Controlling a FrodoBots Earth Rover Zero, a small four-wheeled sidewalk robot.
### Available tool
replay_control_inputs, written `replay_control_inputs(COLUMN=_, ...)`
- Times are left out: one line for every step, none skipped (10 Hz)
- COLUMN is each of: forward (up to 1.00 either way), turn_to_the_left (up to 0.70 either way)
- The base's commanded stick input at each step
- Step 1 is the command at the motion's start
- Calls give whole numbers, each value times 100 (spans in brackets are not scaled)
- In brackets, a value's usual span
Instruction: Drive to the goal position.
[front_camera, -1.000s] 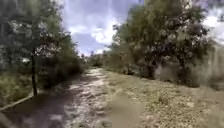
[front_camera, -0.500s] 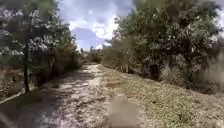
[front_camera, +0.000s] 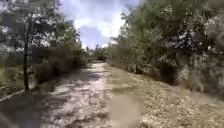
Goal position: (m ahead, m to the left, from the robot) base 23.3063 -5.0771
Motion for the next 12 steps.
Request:
replay_control_inputs(forward=85, turn_to_the_left=9)
replay_control_inputs(forward=85, turn_to_the_left=2)
replay_control_inputs(forward=85, turn_to_the_left=0)
replay_control_inputs(forward=85, turn_to_the_left=0)
replay_control_inputs(forward=85, turn_to_the_left=0)
replay_control_inputs(forward=85, turn_to_the_left=0)
replay_control_inputs(forward=85, turn_to_the_left=0)
replay_control_inputs(forward=85, turn_to_the_left=3)
replay_control_inputs(forward=85, turn_to_the_left=6)
replay_control_inputs(forward=85, turn_to_the_left=9)
replay_control_inputs(forward=85, turn_to_the_left=27)
replay_control_inputs(forward=85, turn_to_the_left=14)
